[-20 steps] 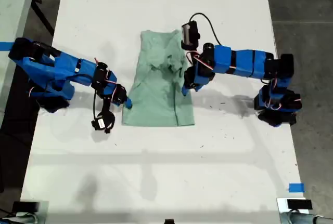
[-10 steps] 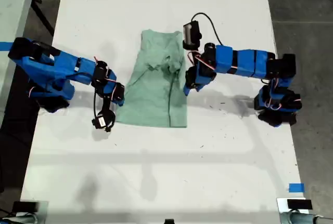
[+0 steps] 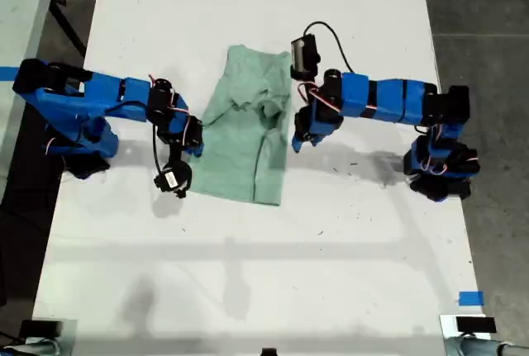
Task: Fold t-shirt
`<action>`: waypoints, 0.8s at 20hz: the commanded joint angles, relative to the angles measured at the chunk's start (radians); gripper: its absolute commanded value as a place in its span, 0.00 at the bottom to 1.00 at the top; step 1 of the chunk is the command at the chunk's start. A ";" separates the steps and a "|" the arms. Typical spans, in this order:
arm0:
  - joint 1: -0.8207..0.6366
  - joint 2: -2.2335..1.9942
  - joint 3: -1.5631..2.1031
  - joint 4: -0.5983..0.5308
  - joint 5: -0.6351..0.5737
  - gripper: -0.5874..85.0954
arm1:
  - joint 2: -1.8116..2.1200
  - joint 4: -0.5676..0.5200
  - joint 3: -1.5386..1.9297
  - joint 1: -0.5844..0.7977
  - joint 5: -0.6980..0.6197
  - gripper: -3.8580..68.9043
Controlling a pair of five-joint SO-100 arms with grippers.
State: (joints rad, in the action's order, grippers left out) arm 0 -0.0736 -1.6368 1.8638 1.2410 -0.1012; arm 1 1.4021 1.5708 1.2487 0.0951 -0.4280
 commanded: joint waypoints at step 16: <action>0.124 0.615 -0.808 0.014 -0.146 0.36 | 0.091 -0.032 0.026 -0.023 0.025 0.29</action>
State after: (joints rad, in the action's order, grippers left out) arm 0 0.0199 -0.9817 1.1382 1.2333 -0.2056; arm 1 1.4021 1.5693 1.2809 0.0874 -0.4096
